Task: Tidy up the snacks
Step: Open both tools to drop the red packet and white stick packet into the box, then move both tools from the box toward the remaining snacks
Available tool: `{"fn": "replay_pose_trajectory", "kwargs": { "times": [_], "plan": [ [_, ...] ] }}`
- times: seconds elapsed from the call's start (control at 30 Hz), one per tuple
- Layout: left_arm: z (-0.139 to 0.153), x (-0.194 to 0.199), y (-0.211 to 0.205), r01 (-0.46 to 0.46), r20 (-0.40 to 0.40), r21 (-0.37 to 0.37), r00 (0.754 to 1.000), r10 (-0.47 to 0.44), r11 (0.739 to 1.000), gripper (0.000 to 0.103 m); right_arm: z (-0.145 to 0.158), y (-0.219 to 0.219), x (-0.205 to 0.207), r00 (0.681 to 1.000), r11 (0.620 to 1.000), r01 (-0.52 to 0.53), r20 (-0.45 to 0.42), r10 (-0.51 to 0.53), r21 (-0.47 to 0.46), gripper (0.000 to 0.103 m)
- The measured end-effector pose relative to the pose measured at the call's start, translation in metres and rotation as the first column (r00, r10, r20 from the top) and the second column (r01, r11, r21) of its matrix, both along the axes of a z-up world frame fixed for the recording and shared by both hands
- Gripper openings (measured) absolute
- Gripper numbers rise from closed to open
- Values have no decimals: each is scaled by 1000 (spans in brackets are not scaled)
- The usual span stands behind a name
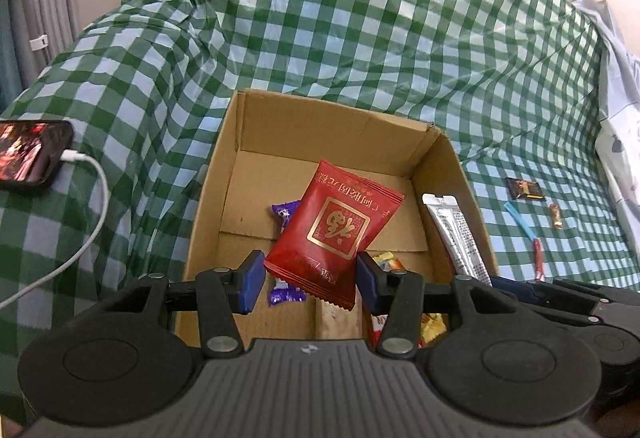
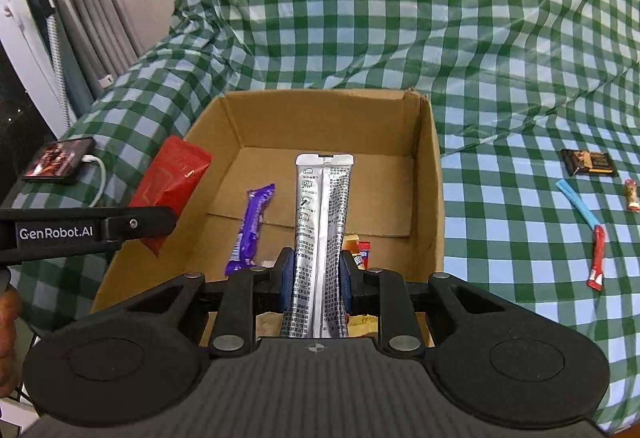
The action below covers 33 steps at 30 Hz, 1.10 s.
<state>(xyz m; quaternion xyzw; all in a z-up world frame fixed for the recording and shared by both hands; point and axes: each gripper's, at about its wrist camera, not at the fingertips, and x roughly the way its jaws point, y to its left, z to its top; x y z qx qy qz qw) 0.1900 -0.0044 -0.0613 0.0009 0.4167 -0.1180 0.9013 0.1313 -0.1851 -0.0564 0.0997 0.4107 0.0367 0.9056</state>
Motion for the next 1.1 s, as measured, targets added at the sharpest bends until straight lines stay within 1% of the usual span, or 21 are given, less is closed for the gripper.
{"fn": "replay_pose_trajectory", "kwargs": {
  "times": [0.17, 0.23, 0.3, 0.33, 0.37, 0.43, 0.5, 0.6, 0.67, 0.8, 0.87, 1.0, 1.1],
  "plan": [
    [-15, 18, -7, -1, -26, 28, 1000, 2, 1000, 55, -16, -5, 18, 999, 1000, 8, -31, -8, 1, 25],
    [-20, 25, -12, -4, -32, 61, 999, 6, 998, 62, -21, -6, 23, 999, 1000, 15, -39, -14, 4, 28],
    [-20, 31, -12, -12, -36, 78, 999, 15, 997, 96, -23, -10, 27, 999, 999, 27, -46, -26, 28, 32],
    [-18, 32, -10, -29, -26, 77, 999, 31, 997, 99, -23, -11, 30, 998, 998, 38, -46, -36, 45, 48],
    [-15, 31, -7, -48, -11, 74, 999, 49, 996, 103, -21, -13, 32, 998, 997, 52, -45, -49, 58, 58],
    [-10, 26, 1, -60, -2, 62, 998, 60, 996, 103, -16, -16, 31, 995, 994, 100, -35, -98, 53, 81],
    [-10, 19, 7, -56, -36, 54, 998, 58, 997, 103, -13, -19, 28, 994, 992, 110, -32, -109, 66, 89],
    [-12, -3, 14, -62, -79, 58, 995, 67, 996, 103, -13, -17, 12, 993, 992, 103, -61, -98, 78, 92],
    [-11, -22, 18, -72, -101, 64, 992, 78, 995, 103, -13, -10, -6, 993, 993, 92, -86, -86, 71, 92],
    [-4, -59, 27, -108, -121, 65, 986, 115, 992, 103, -5, 6, -43, 994, 997, 53, -99, -47, 57, 94],
    [2, -76, 28, -118, -110, 74, 986, 126, 990, 103, 4, 16, -60, 996, 999, 36, -82, -32, 39, 95],
    [15, -109, 28, -114, -71, 90, 990, 121, 989, 103, 24, 33, -94, 1000, 1000, 0, -4, 0, -24, 98],
    [23, -130, 27, -109, -51, 87, 992, 114, 990, 103, 36, 37, -117, 999, 999, -9, 43, 11, -43, 100]
  ]
}}
